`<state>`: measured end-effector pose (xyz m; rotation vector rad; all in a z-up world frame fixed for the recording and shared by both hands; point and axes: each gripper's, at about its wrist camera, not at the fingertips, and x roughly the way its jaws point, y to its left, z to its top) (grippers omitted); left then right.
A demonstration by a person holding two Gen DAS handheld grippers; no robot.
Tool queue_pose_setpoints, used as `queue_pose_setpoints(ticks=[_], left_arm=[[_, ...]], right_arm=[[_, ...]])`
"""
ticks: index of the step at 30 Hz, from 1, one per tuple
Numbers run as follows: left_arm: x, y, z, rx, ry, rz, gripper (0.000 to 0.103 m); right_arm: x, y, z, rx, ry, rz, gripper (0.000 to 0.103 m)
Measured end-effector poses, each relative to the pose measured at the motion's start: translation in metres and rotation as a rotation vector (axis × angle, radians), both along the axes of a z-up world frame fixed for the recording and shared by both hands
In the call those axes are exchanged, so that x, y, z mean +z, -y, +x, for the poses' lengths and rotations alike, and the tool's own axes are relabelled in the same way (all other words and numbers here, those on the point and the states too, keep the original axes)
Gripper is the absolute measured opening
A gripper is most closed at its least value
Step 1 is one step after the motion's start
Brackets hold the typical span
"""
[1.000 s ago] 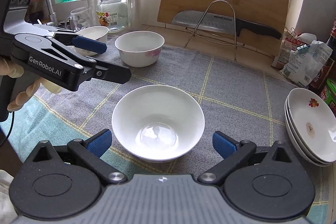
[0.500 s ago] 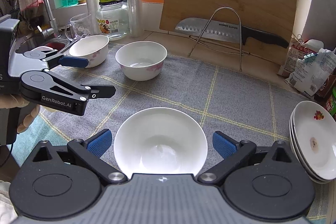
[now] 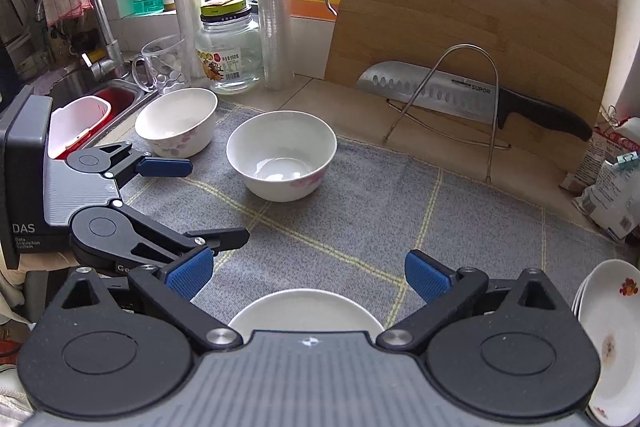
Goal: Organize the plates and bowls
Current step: 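Move both grippers to the pink-flower white bowl by the glass jar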
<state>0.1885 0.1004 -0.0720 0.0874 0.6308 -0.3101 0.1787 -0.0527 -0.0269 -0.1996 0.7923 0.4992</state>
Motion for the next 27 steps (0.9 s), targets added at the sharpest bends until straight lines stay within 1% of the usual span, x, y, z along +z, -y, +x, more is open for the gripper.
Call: queue_pose_setpoints(ticks=[3, 9, 15, 20, 27], left_arm=[[-0.003, 0.003, 0.007, 0.003, 0.013, 0.027, 0.1], [-0.009, 0.008, 0.02, -0.006, 0.029, 0.06, 0.1], [-0.013, 0.01, 0.03, -0.018, 0.041, 0.077, 0.1], [-0.015, 0.008, 0.033, -0.026, 0.047, 0.075, 0.1], [-0.016, 0.008, 0.036, -0.041, 0.05, 0.064, 0.098]], right_arm=[[0.0, -0.006, 0.018, 0.02, -0.012, 0.01, 0.103], [-0.005, -0.011, 0.057, 0.036, -0.068, 0.045, 0.103], [-0.011, -0.017, 0.092, 0.054, -0.11, 0.083, 0.103], [-0.017, -0.031, 0.115, 0.081, -0.122, 0.072, 0.102], [-0.024, -0.047, 0.134, 0.127, -0.136, 0.063, 0.099]])
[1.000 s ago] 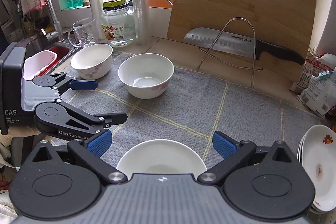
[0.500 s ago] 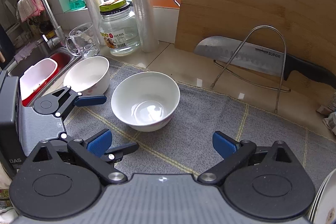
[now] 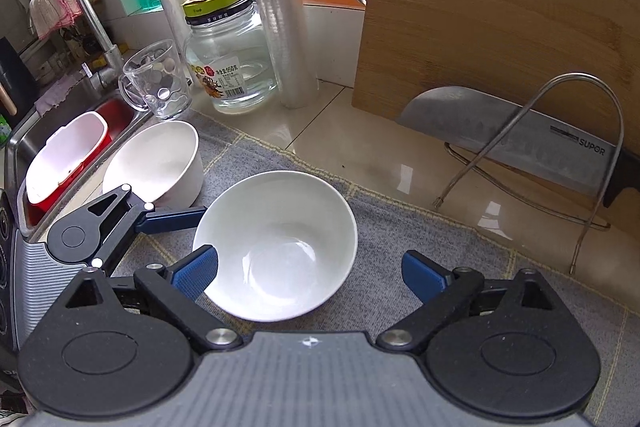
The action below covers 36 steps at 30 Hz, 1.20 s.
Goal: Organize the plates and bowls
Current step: 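Move both grippers to the pink-flower white bowl by the glass jar, then close both grippers on opposite rims of the flower bowl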
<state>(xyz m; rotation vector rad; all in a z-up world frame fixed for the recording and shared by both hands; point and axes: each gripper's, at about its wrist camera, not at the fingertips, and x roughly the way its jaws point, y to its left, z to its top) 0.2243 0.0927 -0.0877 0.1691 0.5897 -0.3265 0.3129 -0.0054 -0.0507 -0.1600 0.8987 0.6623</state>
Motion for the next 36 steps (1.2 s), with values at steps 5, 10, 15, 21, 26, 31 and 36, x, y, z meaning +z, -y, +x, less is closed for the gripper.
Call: queue_pose_setpoints(ticks=[5, 10, 15, 21, 26, 31, 36], left_arm=[[0.001, 0.002, -0.001, -0.009, 0.013, -0.008, 0.097], [0.001, 0.0, 0.0, -0.003, 0.013, -0.02, 0.09], [0.001, -0.002, 0.001, 0.0, 0.007, -0.036, 0.088], [0.001, -0.001, 0.001, -0.001, 0.008, -0.038, 0.088], [0.001, -0.001, 0.001, -0.005, 0.009, -0.041, 0.088], [0.001, 0.0, 0.001, -0.011, 0.008, -0.036, 0.088], [0.003, 0.0, -0.001, -0.017, 0.003, -0.035, 0.088]], right_arm=[[-0.005, -0.006, 0.01, 0.016, -0.013, 0.005, 0.097], [-0.01, -0.011, 0.017, 0.027, -0.018, 0.0, 0.088], [-0.013, -0.014, 0.021, 0.036, -0.021, -0.006, 0.081], [-0.014, -0.015, 0.024, 0.032, -0.025, 0.002, 0.066], [-0.015, -0.017, 0.024, 0.034, -0.02, -0.011, 0.063], [-0.015, -0.017, 0.024, 0.03, -0.022, -0.01, 0.063], [-0.013, -0.016, 0.022, 0.024, -0.023, -0.011, 0.063]])
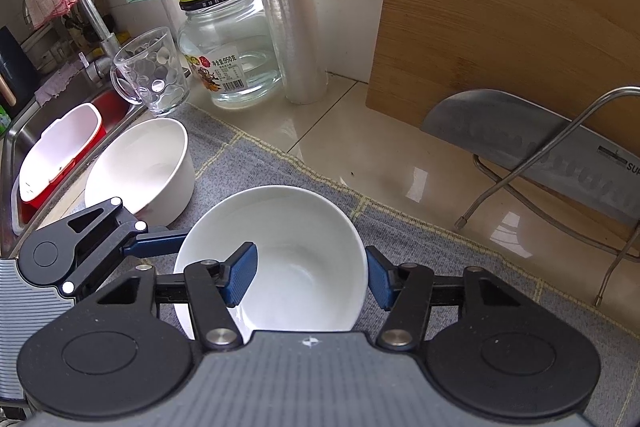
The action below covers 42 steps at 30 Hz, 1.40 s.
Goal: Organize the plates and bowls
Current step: 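Close both grippers on opposite rims of the flower bowl, then lift and carry the flower bowl with both grippers toward the large bowl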
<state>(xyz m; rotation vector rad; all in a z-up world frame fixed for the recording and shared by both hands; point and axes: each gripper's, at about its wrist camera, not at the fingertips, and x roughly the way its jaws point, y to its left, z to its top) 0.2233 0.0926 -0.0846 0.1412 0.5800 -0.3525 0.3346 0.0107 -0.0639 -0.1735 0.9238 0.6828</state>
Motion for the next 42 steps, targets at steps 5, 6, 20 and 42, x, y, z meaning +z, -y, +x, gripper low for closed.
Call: queue_pose_setpoints(ticks=[5, 6, 20, 42], left_arm=[[0.006, 0.002, -0.006, -0.009, -0.005, 0.005, 0.088], [0.008, 0.003, -0.008, -0.011, -0.005, 0.008, 0.088], [0.029, 0.011, -0.042, -0.037, -0.004, 0.005, 0.088], [0.062, 0.039, -0.102, -0.111, -0.006, 0.011, 0.088]], right_arm=[[0.003, 0.002, -0.007, -0.004, -0.002, 0.007, 0.063], [0.004, 0.003, -0.009, -0.004, -0.002, 0.01, 0.063], [0.031, 0.016, -0.048, -0.012, 0.008, 0.048, 0.064], [0.059, 0.052, -0.127, -0.059, 0.038, 0.094, 0.064]])
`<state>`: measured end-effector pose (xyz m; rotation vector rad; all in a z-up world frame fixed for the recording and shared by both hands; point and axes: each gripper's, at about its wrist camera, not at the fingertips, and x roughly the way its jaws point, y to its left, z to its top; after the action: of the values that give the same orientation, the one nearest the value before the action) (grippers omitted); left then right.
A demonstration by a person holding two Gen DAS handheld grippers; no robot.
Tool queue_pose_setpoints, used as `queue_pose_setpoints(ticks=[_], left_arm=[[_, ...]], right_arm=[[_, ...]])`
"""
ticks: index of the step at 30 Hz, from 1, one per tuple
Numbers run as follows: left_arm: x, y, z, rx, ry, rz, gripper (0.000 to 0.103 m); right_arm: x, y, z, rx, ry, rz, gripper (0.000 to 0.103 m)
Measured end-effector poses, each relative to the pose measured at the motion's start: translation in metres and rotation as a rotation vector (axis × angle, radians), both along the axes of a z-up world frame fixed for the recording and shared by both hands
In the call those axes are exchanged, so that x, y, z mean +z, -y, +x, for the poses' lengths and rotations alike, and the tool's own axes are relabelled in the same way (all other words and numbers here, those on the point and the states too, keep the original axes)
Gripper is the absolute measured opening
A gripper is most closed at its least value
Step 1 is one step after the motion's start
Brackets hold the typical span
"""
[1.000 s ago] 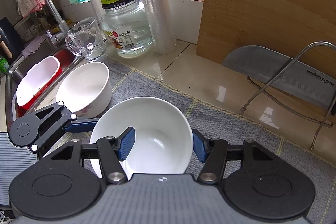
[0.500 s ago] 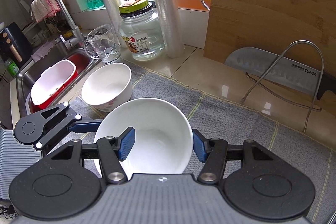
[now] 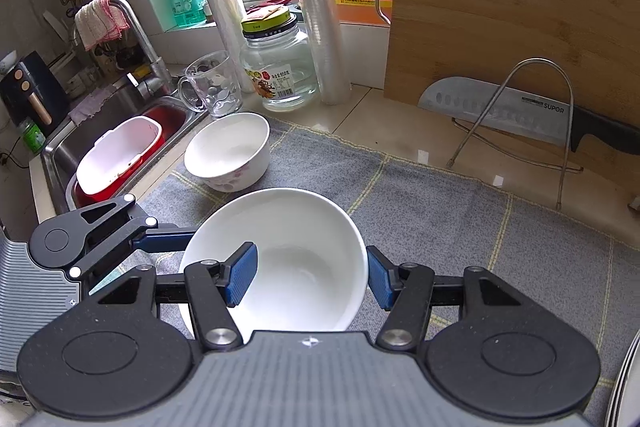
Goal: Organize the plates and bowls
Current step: 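Lift and carry the flower bowl with both grippers toward the large bowl, then lower the flower bowl into the large bowl and open both grippers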
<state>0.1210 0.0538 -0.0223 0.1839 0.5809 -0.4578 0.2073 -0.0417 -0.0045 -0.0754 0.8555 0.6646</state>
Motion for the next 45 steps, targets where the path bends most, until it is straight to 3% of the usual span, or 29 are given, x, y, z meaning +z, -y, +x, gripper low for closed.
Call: queue_pose_setpoints(ticks=[20, 45], left_arm=[[0.003, 0.033, -0.009, -0.132, -0.006, -0.002, 0.088], [-0.027, 0.06, -0.009, -0.214, -0.091, 0.039, 0.088]], right_arm=[[0.003, 0.047, -0.04, -0.128, 0.007, 0.01, 0.065], [-0.027, 0.075, -0.053, -0.202, -0.071, 0.008, 0.065]])
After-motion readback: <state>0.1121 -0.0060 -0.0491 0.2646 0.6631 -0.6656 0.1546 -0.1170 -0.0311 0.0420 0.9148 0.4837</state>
